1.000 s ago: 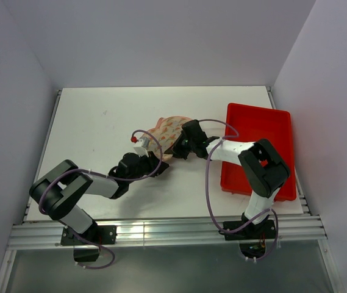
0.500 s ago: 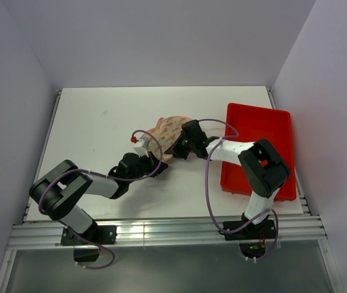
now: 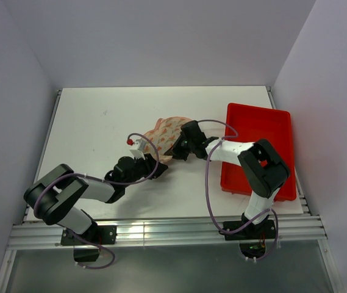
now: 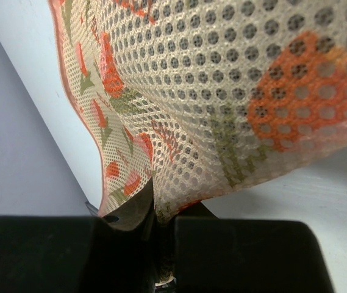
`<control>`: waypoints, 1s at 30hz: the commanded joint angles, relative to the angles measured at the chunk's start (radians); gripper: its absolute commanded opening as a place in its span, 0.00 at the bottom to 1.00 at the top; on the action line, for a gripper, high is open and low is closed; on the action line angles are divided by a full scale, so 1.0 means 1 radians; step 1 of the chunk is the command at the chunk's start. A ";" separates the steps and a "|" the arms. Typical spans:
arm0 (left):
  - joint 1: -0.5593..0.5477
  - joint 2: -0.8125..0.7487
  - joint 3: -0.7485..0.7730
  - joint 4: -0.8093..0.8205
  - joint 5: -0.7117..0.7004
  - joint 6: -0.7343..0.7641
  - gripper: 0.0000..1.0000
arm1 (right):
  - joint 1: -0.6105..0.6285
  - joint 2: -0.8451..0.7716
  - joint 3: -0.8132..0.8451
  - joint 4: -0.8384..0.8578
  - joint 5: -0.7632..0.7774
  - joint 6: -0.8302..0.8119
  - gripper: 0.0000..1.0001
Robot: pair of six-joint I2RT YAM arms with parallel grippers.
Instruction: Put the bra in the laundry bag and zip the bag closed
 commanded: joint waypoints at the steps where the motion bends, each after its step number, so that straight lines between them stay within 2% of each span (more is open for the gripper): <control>1: 0.008 0.001 -0.013 0.122 -0.037 0.013 0.38 | 0.015 -0.032 0.037 -0.063 -0.033 -0.023 0.00; 10: 0.008 0.090 -0.014 0.292 0.002 -0.032 0.36 | 0.015 -0.049 0.066 -0.115 -0.040 -0.031 0.00; 17: 0.010 0.138 -0.033 0.431 0.023 -0.079 0.41 | 0.015 -0.063 0.071 -0.150 -0.036 -0.050 0.00; 30: 0.037 0.153 -0.002 0.417 0.045 -0.112 0.43 | 0.015 -0.066 0.077 -0.155 -0.044 -0.046 0.00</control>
